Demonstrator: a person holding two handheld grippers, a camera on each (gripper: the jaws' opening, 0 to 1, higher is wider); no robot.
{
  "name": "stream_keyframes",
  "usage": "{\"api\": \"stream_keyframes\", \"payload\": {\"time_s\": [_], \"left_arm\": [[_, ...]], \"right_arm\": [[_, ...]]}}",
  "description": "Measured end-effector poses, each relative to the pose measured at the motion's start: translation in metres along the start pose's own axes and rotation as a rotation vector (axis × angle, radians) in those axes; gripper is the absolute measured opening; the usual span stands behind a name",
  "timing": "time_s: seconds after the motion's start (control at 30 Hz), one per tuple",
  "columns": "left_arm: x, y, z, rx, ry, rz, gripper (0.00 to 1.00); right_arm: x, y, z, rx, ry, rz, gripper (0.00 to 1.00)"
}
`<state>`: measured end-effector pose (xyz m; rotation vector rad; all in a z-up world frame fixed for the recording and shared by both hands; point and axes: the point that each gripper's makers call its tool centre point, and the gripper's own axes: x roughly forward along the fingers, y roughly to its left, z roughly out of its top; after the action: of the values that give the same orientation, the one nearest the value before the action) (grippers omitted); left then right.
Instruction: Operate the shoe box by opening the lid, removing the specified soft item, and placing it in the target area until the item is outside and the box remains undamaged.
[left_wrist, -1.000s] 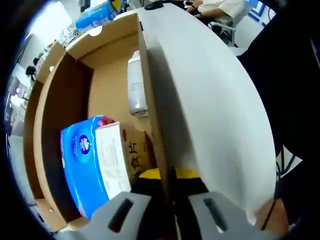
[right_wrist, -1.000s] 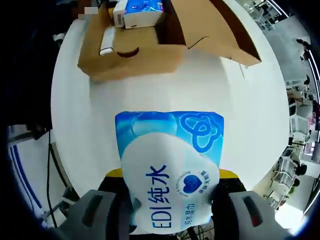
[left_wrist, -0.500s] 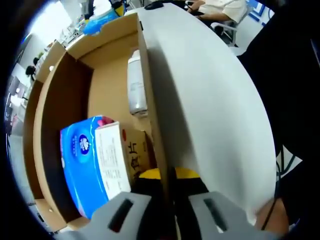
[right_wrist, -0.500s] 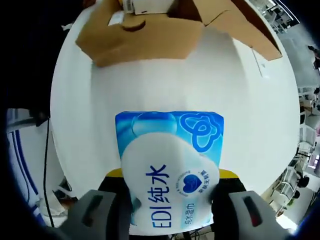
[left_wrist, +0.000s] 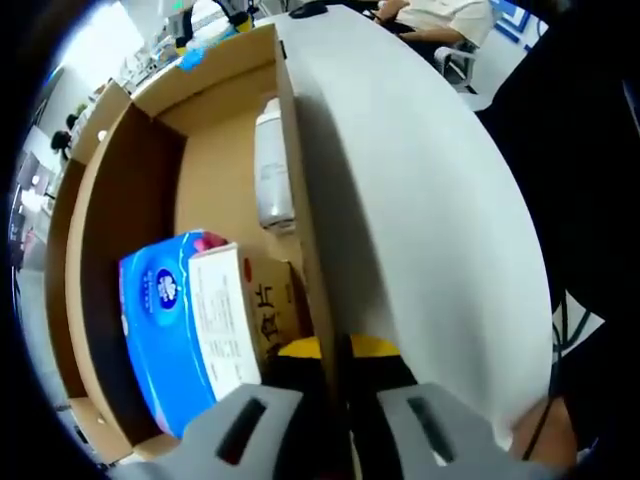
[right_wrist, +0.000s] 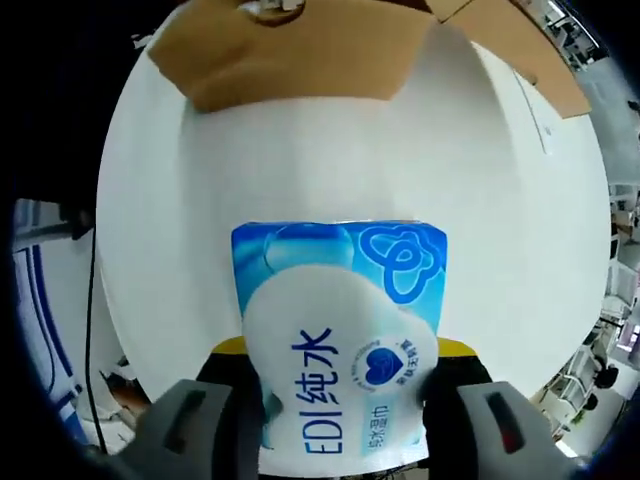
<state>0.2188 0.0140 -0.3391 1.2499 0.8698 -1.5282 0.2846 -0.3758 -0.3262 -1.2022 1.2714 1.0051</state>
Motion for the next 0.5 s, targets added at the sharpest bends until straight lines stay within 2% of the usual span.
{"api": "stream_keyframes", "payload": {"time_s": [0.27, 0.37, 0.5], "left_arm": [[0.0004, 0.0001, -0.0007, -0.002, 0.001, -0.002, 0.04], [0.0004, -0.0001, -0.0007, -0.004, 0.002, -0.003, 0.04], [0.0004, -0.0002, -0.0009, -0.003, 0.002, -0.002, 0.04]], "right_arm": [[0.0093, -0.0005, -0.0065, 0.003, 0.015, 0.021, 0.64], [0.0104, -0.0012, -0.0078, 0.039, 0.0, 0.034, 0.64], [0.0109, -0.0011, -0.007, 0.035, -0.01, 0.035, 0.65]]}}
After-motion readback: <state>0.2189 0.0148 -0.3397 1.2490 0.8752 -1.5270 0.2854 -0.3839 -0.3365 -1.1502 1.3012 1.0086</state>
